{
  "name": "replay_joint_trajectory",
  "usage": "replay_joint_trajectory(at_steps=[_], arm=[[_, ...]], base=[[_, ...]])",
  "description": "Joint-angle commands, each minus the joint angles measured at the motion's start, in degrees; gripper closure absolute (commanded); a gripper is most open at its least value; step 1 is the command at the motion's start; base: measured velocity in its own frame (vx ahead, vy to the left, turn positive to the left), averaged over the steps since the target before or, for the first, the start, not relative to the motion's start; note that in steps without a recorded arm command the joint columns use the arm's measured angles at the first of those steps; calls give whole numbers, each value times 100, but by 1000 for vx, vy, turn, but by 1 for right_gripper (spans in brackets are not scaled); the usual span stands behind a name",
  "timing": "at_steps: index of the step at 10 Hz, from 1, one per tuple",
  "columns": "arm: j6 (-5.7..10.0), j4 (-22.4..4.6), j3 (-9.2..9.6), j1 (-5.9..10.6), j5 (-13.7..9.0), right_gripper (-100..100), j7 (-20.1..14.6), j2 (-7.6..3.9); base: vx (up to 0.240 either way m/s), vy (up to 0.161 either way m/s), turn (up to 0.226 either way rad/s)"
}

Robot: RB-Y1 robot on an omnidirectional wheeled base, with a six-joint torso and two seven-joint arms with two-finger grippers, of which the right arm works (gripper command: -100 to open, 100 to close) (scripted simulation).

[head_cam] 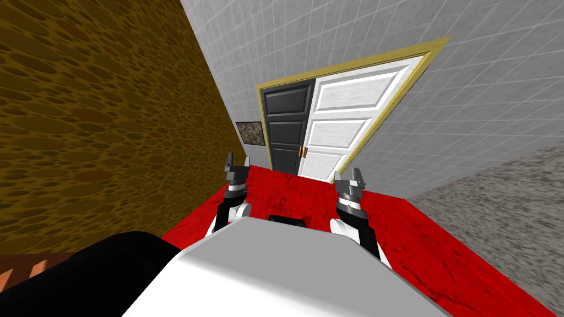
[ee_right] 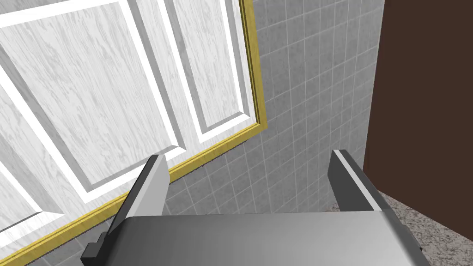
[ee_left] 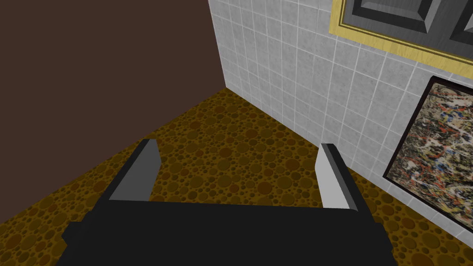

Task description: Pull the door open

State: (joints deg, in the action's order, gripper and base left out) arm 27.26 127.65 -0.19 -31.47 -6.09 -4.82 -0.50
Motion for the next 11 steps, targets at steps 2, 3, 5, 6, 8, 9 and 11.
replay_joint_trajectory(at_steps=[2, 3, 5, 6, 8, 9, 11], arm=[[72, -242, 8, 62, -125, -100, -211, -62], [102, -344, 11, 88, -178, -100, -300, -86], [164, -553, 18, 141, -287, -100, -483, -129], [208, -701, 22, 179, -363, -100, -612, -158], [288, -971, 31, 249, -504, -100, -848, -205], [315, -1064, 34, 273, -552, -100, -929, -220], [405, -1368, 44, 352, -709, -100, -1195, -266]], base=[[168, 6, 65], [164, -12, 36], [142, -29, 48], [143, -22, 77], [145, -18, 63], [135, -30, 60], [124, -16, 69]])
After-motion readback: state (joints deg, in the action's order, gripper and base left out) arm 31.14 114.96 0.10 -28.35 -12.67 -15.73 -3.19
